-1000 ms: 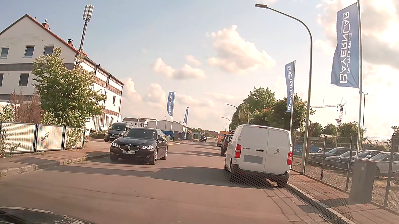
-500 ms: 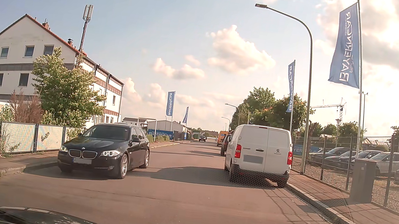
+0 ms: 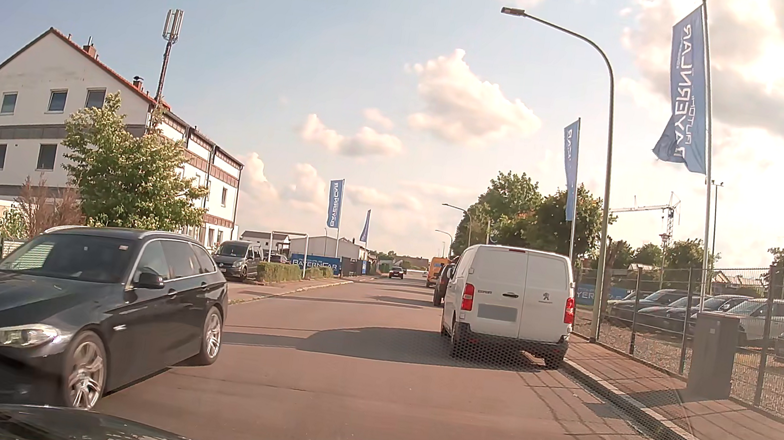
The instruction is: Follow the waypoints while adhering to traffic rules and regulations
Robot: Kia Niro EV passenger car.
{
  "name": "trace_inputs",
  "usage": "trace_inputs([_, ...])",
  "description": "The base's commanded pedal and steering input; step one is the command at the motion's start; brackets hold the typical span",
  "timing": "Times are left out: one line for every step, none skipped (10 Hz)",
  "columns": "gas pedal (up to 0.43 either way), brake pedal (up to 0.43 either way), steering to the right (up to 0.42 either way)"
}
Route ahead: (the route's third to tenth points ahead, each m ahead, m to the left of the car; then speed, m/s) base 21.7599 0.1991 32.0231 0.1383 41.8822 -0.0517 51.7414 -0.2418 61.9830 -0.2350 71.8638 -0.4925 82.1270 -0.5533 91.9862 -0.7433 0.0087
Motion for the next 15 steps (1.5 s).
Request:
trace_inputs([0.0,0.305,0.008])
trace_inputs([0.0,0.293,0.001])
trace_inputs([0.0,0.274,-0.003])
trace_inputs([0.0,0.268,-0.002])
trace_inputs([0.0,0.268,0.001])
trace_inputs([0.0,0.256,0.003])
trace_inputs([0.0,0.213,0.003])
trace_inputs([0.0,0.171,0.002])
trace_inputs([0.0,0.165,0.003])
trace_inputs([0.0,0.165,0.002])
trace_inputs([0.0,0.165,0.002])
trace_inputs([0.0,0.165,0.002])
trace_inputs([0.0,0.165,0.002])
trace_inputs([0.0,0.171,0.002])
trace_inputs([0.0,0.177,0.002])
